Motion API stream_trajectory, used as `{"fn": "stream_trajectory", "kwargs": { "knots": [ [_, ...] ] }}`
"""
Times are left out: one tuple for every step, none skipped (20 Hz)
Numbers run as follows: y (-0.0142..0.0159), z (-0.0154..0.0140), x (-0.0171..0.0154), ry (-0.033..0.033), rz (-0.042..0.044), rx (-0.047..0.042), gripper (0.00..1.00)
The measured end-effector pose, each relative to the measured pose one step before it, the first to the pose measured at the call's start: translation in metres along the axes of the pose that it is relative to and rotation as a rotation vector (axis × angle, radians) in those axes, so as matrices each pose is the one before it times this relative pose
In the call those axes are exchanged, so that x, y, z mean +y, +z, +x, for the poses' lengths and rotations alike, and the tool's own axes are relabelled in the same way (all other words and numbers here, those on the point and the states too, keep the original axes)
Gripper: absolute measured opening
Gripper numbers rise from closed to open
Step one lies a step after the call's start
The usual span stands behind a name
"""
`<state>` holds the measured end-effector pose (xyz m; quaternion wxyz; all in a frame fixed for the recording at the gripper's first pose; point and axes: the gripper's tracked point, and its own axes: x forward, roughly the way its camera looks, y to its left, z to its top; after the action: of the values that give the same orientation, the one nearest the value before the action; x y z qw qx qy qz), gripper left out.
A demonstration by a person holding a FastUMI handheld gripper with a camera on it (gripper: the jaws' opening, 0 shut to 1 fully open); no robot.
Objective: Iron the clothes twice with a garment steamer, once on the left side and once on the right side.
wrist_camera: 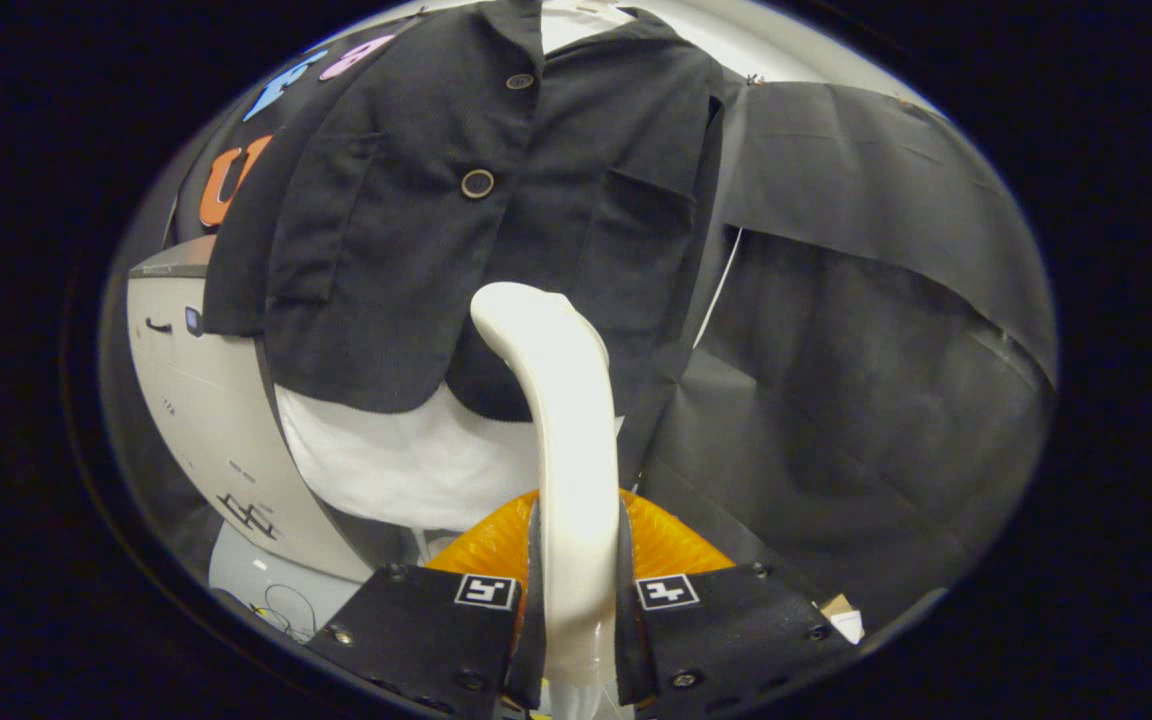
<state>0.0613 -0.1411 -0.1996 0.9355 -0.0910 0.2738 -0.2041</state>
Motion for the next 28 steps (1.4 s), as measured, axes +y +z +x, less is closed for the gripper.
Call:
{"fn": "stream_trajectory", "kwargs": {
  "knots": [
    [-0.00894, 0.00037, 0.00172, 0.00199, -0.00565, 0.02187, 0.3],
    [-0.00973, 0.0, 0.0016, 0.0014, -0.00177, 0.02283, 0.3],
    [-0.0073, -0.00009, 0.00225, 0.00007, -0.00091, 0.01703, 0.3],
    [-0.00534, 0.00122, 0.00112, -0.00161, -0.00375, 0.0108, 0.31],
    [-0.00304, -0.00167, 0.00214, 0.00044, -0.00198, 0.00451, 0.31],
    [-0.00096, -0.00256, 0.0013, 0.00365, -0.00032, 0.00099, 0.3],
    [-0.00007, -0.00288, 0.00174, 0.00481, 0.00256, -0.00318, 0.31],
    [0.00182, -0.0039, 0.00162, 0.00369, 0.00182, -0.0057, 0.31],
    [0.00183, -0.00347, 0.00192, 0.00251, 0.00164, -0.00842, 0.31],
    [0.00307, -0.00467, 0.00087, 0.00253, 0.00102, -0.00633, 0.31],
    [0.0037, -0.00587, 0.00128, 0.00445, 0.00472, -0.0067, 0.31],
    [0.00355, -0.00593, 0.00166, 0.00528, 0.00096, -0.00405, 0.31],
    [0.00154, -0.00724, 0.00071, 0.00669, 0.00121, -0.00372, 0.31],
    [0.00246, -0.00748, 0.0018, 0.00899, 0.00256, -0.00537, 0.31],
    [0.00212, -0.00866, 0.00122, 0.00951, -0.00002, -0.00722, 0.31],
    [0.00351, -0.00969, 0.0002, 0.00683, 0.00189, -0.01159, 0.31],
    [0.00442, -0.01018, -0.00127, 0.00482, 0.00307, -0.01382, 0.31],
    [0.00491, -0.01251, -0.00131, 0.00323, 0.00788, -0.01542, 0.31],
    [0.00512, -0.01246, -0.00194, 0.00319, 0.00858, -0.0176, 0.3],
    [0.0063, -0.01237, -0.0015, 0.00346, 0.00508, -0.01785, 0.3],
    [0.00737, -0.0121, -0.00154, 0.00407, 0.00316, -0.01838, 0.31],
    [0.00784, -0.01131, -0.00242, 0.00489, 0.00375, -0.01842, 0.31],
    [0.00766, -0.01157, -0.0019, 0.005, 0.00338, -0.02058, 0.31],
    [0.0064, -0.00922, -0.00226, 0.00539, 0.00434, -0.01532, 0.31],
    [0.0062, -0.00991, -0.0019, 0.00898, 0.005, -0.01597, 0.31],
    [0.0059, -0.00973, -0.00237, 0.01286, 0.00573, -0.01504, 0.31],
    [0.00416, -0.00746, -0.00146, 0.01137, 0.00424, -0.01316, 0.3],
    [0.00375, -0.00811, -0.00233, 0.01157, 0.00347, -0.01255, 0.31]
  ]
}}
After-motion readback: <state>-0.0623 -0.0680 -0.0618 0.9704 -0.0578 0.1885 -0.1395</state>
